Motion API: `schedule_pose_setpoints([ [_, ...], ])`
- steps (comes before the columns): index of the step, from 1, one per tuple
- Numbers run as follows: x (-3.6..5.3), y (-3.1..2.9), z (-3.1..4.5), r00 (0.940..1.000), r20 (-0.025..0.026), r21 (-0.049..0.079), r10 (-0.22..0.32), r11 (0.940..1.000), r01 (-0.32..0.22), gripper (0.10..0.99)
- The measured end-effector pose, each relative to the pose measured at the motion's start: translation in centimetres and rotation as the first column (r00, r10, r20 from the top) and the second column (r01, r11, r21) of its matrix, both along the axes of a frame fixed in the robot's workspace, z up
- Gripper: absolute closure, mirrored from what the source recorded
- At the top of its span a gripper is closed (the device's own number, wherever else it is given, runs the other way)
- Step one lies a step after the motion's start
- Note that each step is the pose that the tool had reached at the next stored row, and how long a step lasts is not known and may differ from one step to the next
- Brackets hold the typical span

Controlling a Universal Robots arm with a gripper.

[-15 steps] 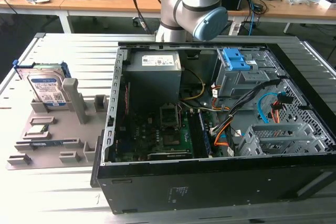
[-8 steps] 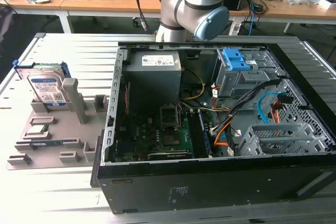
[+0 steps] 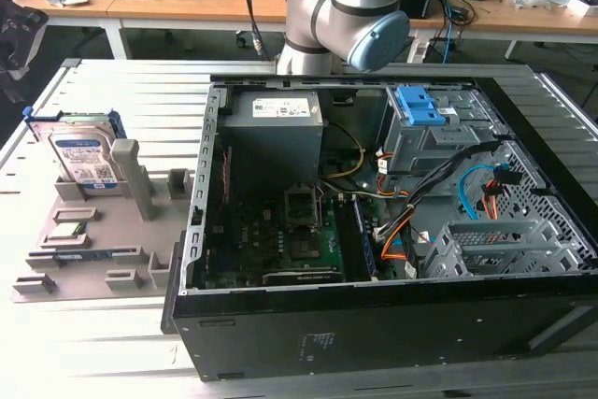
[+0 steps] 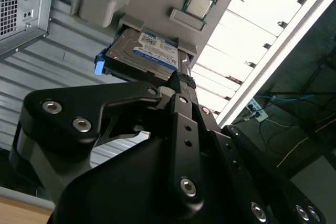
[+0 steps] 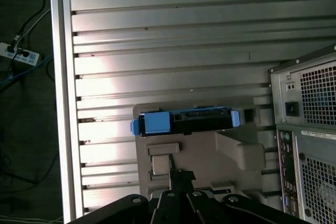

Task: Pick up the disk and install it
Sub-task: 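Reach for the disk, then pick up the disk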

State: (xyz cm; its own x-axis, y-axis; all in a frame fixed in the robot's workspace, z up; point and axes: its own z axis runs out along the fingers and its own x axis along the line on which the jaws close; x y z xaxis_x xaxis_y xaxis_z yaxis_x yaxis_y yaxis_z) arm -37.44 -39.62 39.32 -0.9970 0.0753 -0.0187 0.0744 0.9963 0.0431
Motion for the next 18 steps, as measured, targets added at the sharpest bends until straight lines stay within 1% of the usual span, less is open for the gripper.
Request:
schedule_pose_setpoints([
  [6,0.02,0.0,0.0,1.0,0.0,0.0,-0.004,1.0,0.004,0.98],
  [8,0.03,-0.01,-0.01,0.9997,0.0002,-0.001,-0.024,0.9997,0.024,0.98],
  [9,0.03,0.0,-0.02,0.999,0.0002,-0.004,-0.045,0.999,0.045,0.98],
  [10,0.02,0.0,-0.03,0.9969,0.0006,-0.01,-0.079,0.9969,0.079,0.98],
  [12,0.02,-0.01,-0.03,0.9925,0.001,-0.016,-0.122,0.9924,0.122,0.98],
  [15,0.02,0.0,-0.05,0.9855,0.0011,-0.016,-0.17,0.9853,0.17,0.98],
  [17,0.02,0.0,-0.05,0.9795,0.0011,-0.016,-0.202,0.9793,0.202,0.98],
  [18,0.02,0.0,-0.05,0.9785,0.0011,-0.016,-0.206,0.9784,0.206,0.98],
])
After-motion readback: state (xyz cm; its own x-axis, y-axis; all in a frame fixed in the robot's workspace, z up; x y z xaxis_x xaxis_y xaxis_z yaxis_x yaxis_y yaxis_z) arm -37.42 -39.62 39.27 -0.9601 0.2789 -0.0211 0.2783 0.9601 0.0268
